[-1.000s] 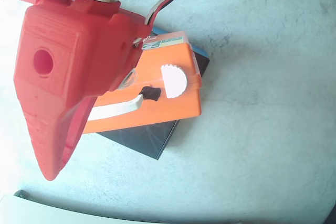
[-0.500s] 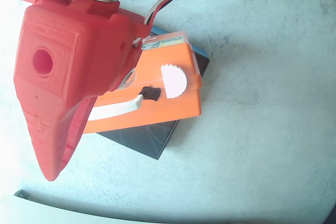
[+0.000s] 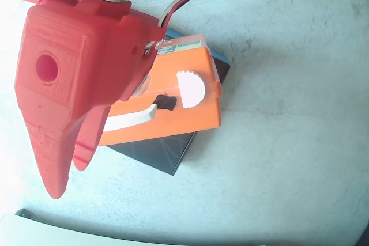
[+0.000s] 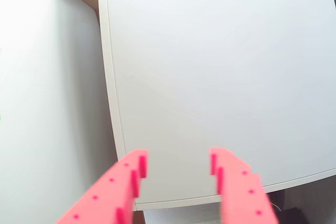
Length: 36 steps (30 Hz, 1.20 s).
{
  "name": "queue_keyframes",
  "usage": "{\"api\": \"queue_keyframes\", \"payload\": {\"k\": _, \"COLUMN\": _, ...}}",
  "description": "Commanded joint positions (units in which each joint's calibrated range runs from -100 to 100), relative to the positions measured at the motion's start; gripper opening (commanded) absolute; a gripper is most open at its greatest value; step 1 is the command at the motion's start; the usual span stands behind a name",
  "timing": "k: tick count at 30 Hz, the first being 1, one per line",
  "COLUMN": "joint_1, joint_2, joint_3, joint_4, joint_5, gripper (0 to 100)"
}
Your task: Grab the white handle of the orange box
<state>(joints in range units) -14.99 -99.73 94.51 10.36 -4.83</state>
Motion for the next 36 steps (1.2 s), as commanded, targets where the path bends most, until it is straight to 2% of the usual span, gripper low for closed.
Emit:
{"api": "queue_keyframes", "payload": {"k": 1, "joint_1": -0.39, "joint_2": -0.27, "joint_3": 4.43, "joint_4": 0.30, "joint_5": 0.26, "gripper": 30}}
{"api": "queue_keyframes", "payload": {"k": 4, "joint_1": -0.39, "joint_2": -0.27, "joint_3": 3.36, "joint_4": 0.30, "joint_5": 2.04, "gripper": 31}}
{"api": "queue_keyframes", "payload": {"k": 10, "joint_1": -0.31, "joint_2": 1.34, "joint_3": -11.08, "joint_4": 5.72, "joint_5": 11.08, "gripper": 31}}
{"api": "queue_keyframes", "payload": {"k": 13, "joint_1": -0.78, "joint_2": 8.00, "joint_3": -20.83, "joint_4": 10.20, "joint_5": 14.00, "gripper": 31}}
{"api": "queue_keyframes", "payload": {"k": 18, "joint_1": -3.49, "joint_2": 23.44, "joint_3": -37.75, "joint_4": 11.30, "joint_5": 18.86, "gripper": 31}}
{"api": "queue_keyframes", "payload": {"k": 24, "joint_1": -6.98, "joint_2": 39.13, "joint_3": -53.53, "joint_4": 10.62, "joint_5": 19.49, "gripper": 31}}
{"api": "queue_keyframes", "payload": {"k": 32, "joint_1": -5.97, "joint_2": 54.06, "joint_3": -79.58, "joint_4": 11.30, "joint_5": 19.64, "gripper": 31}}
{"api": "queue_keyframes", "payload": {"k": 36, "joint_1": -8.14, "joint_2": 60.38, "joint_3": -88.97, "joint_4": 11.47, "joint_5": 21.57, "gripper": 31}}
